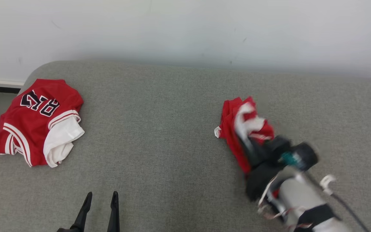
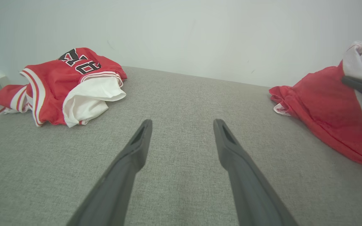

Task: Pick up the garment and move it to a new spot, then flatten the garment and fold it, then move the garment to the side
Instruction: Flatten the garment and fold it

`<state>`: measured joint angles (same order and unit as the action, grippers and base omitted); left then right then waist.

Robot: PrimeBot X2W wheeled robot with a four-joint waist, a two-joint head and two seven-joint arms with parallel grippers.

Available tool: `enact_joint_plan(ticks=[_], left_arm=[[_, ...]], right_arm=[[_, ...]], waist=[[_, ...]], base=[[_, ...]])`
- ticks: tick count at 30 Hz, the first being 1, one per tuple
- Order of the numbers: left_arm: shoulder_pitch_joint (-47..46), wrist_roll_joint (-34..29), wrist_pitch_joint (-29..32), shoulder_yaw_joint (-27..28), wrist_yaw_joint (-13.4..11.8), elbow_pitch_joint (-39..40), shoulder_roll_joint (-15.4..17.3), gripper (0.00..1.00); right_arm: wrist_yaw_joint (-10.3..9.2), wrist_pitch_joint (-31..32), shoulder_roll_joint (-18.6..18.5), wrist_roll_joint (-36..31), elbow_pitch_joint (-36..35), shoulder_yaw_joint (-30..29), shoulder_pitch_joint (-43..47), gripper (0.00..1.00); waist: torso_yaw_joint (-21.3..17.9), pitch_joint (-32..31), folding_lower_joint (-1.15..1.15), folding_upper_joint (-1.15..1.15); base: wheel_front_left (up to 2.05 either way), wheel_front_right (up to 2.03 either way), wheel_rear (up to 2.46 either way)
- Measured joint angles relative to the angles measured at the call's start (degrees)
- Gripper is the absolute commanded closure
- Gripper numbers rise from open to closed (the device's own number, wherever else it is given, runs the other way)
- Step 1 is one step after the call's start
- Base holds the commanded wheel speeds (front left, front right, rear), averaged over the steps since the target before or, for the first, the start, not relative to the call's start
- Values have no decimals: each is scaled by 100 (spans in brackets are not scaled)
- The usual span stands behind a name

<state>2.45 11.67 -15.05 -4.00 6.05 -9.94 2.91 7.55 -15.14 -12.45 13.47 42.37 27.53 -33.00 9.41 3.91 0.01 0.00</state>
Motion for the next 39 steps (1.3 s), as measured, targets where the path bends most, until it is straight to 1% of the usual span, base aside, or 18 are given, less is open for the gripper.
enact_joint_plan(ticks=[6,10,12,15,20,24,28,34,37,39], left_arm=[[19,11,0,-19,-1,-15,0,0],[22,12,0,-8,-2,-30,0,0],[54,12,0,16,-8,-31,0,0],[116,11,0,65,-18,-32,1,0],[222,10,0,91,-18,-27,0,0],[229,5,0,90,-25,-9,1,0],[229,0,0,70,-27,3,0,0],[227,0,0,56,-34,27,0,0],[221,0,0,55,-47,29,1,0],[207,0,0,55,-47,25,0,0]], right_arm=[[0,1,397,57,-76,681,447,100],[0,1,504,111,107,965,592,100],[0,1,531,171,33,1001,616,0],[0,0,501,175,-307,912,624,0],[0,1,250,161,-1004,481,883,0],[0,1,79,110,-1261,248,1182,0],[0,1,-11,97,-1318,268,1490,0],[0,1,31,158,-1291,369,1799,0],[0,1,85,165,-1159,397,1847,0],[0,1,120,142,-940,381,1818,0]], waist=[[56,-16,0,0],[75,-51,0,0],[66,-82,0,0],[14,-119,0,0],[-105,-210,0,0],[-203,-277,0,0],[-245,-301,0,0],[-212,-219,0,0],[-187,-149,0,0],[-167,-108,0,0]], base=[[0,0,0],[0,0,0],[0,0,0],[0,0,0],[0,0,0],[0,0,0],[0,0,0],[0,0,0],[0,0,0],[0,0,0]])
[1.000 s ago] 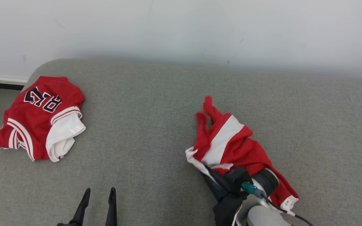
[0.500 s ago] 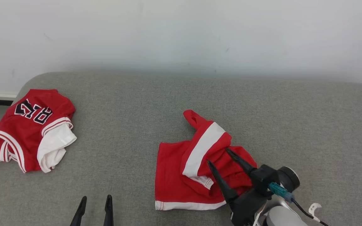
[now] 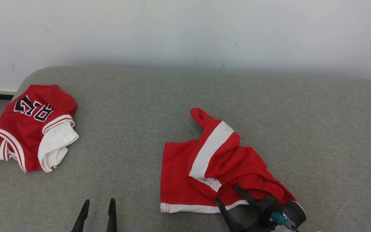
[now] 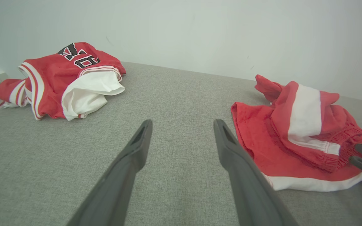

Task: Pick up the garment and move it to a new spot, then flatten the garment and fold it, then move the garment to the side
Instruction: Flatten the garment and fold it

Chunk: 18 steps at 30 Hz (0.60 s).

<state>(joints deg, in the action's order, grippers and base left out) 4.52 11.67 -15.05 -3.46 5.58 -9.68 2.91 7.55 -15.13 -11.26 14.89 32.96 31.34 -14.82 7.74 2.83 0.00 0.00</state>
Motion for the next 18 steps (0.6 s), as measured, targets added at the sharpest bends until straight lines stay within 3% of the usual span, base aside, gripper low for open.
enact_joint_plan(ticks=[9,10,11,12,15,18], left_arm=[[-68,-1,0,-15,3,-27,1,0],[-74,-1,0,-14,3,-26,1,0],[-75,-1,0,-14,3,-26,0,0],[-75,-1,0,-16,2,-26,1,0],[-75,0,0,-22,0,-27,1,0],[-73,0,0,15,-3,-22,1,0]], right_arm=[[0,0,343,5,770,30,-365,0],[0,0,379,31,802,16,-420,50],[0,0,411,32,861,16,-472,57],[0,-1,436,19,955,25,-515,100],[0,1,488,7,1016,-119,-575,100],[0,0,487,-40,609,-415,-695,100]], waist=[[163,70,0,0],[176,75,0,0],[186,78,0,0],[194,80,0,0],[210,82,0,0],[195,72,0,0]], base=[[0,0,0],[0,0,0],[0,0,0],[0,0,0],[0,0,0],[0,0,0]])
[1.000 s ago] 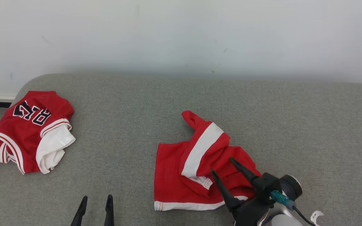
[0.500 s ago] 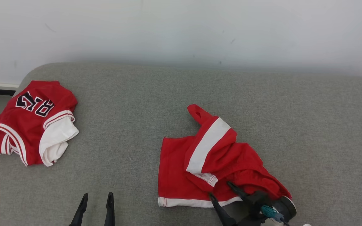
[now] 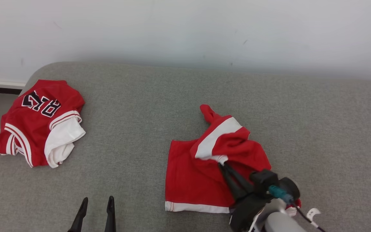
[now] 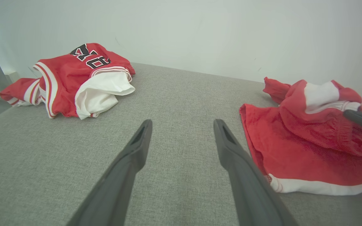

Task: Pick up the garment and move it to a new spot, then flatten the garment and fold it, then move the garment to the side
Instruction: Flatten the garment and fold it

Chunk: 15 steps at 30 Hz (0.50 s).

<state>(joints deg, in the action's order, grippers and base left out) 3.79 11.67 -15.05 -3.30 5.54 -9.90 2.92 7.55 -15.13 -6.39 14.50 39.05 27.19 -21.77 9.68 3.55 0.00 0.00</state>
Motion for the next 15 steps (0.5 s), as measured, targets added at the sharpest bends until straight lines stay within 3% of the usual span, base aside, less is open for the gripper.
enact_joint_plan(ticks=[7,15], left_arm=[[29,4,0,5,-1,12,0,0],[-23,12,0,-56,-7,-7,-1,0]], right_arm=[[0,-1,-376,-98,-641,-969,-4,100],[0,-2,-667,-34,-169,-1798,-322,100]], waist=[[-119,-12,0,0],[-127,19,0,0]], base=[[0,0,0],[0,0,0]])
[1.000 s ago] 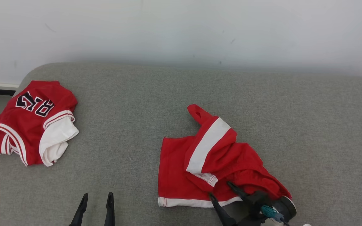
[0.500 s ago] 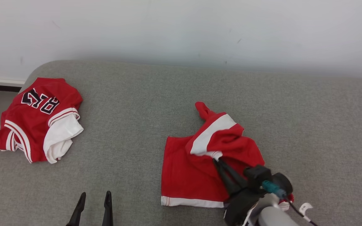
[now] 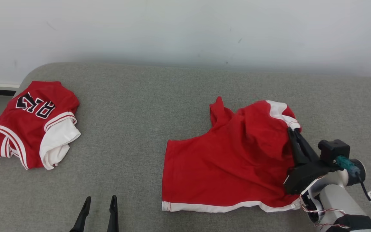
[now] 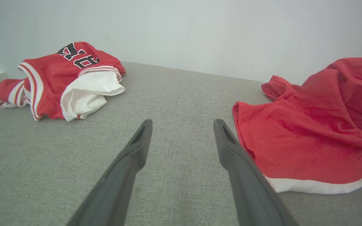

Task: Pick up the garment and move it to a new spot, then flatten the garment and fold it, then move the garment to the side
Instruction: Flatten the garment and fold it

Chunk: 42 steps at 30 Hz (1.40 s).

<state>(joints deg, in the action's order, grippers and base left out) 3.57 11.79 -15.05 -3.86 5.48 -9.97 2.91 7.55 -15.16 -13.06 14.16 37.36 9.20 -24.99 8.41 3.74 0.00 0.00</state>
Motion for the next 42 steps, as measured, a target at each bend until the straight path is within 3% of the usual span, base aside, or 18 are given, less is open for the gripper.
enact_joint_plan(ticks=[4,5,6,15,25,34,42], left_arm=[[-8,-1,0,-18,8,-12,0,0],[-8,-1,0,-25,8,-20,0,0],[-8,-2,0,-23,9,-29,1,0],[57,-5,0,1,7,-27,1,0],[104,-11,0,-2,5,-8,1,0],[116,-13,0,10,11,-8,0,0],[116,-16,0,35,14,-1,1,0]], right_arm=[[0,2,-59,-88,683,-333,-242,100],[0,3,-60,-133,853,-388,-302,7],[0,1,-52,-160,935,-404,-351,0],[0,2,16,-297,730,-533,-387,0],[0,1,-15,-307,-463,-1121,505,0],[0,2,433,-501,-1800,-1672,1833,0],[0,2,912,-449,-2151,-1808,2631,0]], waist=[[23,4,0,0],[29,-2,0,0],[33,-6,0,0],[-133,-101,0,0],[-467,-179,0,0],[-529,-191,0,0],[-560,-152,0,0]], base=[[0,0,0],[0,0,0],[0,0,0],[0,0,0],[0,0,0],[0,0,0],[0,0,0]])
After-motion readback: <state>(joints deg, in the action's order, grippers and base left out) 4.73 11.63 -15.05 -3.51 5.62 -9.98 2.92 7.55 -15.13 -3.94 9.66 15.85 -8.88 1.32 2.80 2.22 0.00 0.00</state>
